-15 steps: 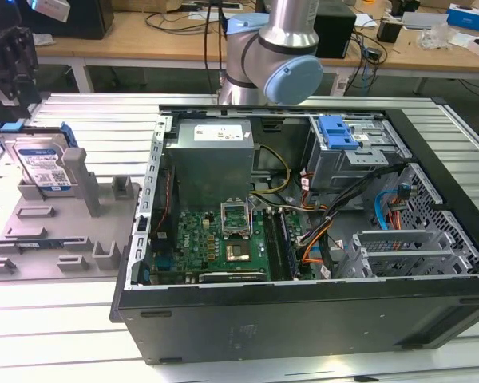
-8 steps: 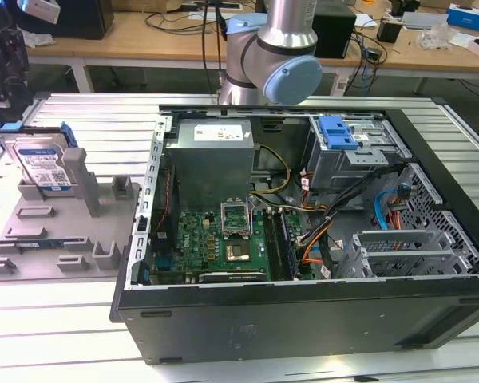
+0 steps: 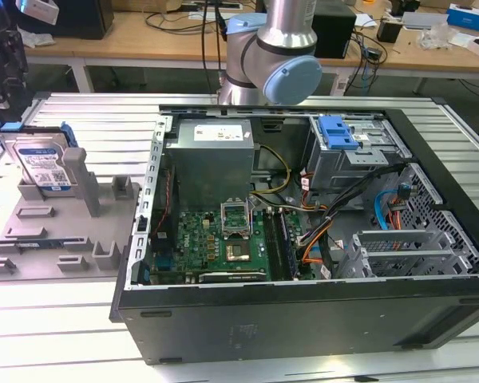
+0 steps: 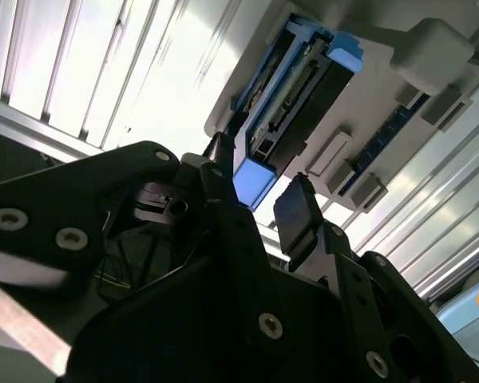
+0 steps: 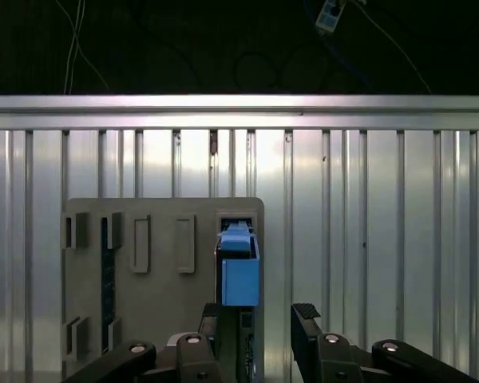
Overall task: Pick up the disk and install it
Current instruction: 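Pick up the disk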
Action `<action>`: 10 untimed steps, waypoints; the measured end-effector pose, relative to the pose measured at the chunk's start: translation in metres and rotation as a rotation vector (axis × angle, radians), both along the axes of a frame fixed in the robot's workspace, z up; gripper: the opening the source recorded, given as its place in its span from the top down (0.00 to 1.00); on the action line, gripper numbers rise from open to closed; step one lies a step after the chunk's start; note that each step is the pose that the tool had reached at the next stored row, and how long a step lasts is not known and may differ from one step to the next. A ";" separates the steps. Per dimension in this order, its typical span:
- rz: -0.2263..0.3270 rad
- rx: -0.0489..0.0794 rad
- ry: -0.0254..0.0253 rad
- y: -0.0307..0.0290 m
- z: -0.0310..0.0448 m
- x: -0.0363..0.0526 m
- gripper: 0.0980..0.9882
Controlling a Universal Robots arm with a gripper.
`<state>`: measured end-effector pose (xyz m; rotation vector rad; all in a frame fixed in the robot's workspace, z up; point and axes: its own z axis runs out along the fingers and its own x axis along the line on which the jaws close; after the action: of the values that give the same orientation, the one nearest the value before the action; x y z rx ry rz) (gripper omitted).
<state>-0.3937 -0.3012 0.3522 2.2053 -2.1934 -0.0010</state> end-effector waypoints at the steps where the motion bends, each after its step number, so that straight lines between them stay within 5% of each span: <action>1: 0.001 0.000 0.0000 -0.0001 -0.0004 -0.0004 0.57; 10: 0.021 0.000 0.0001 -0.0038 -0.0070 -0.0059 0.57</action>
<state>-0.3996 -0.3050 0.3451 2.2282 -2.1700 -0.0005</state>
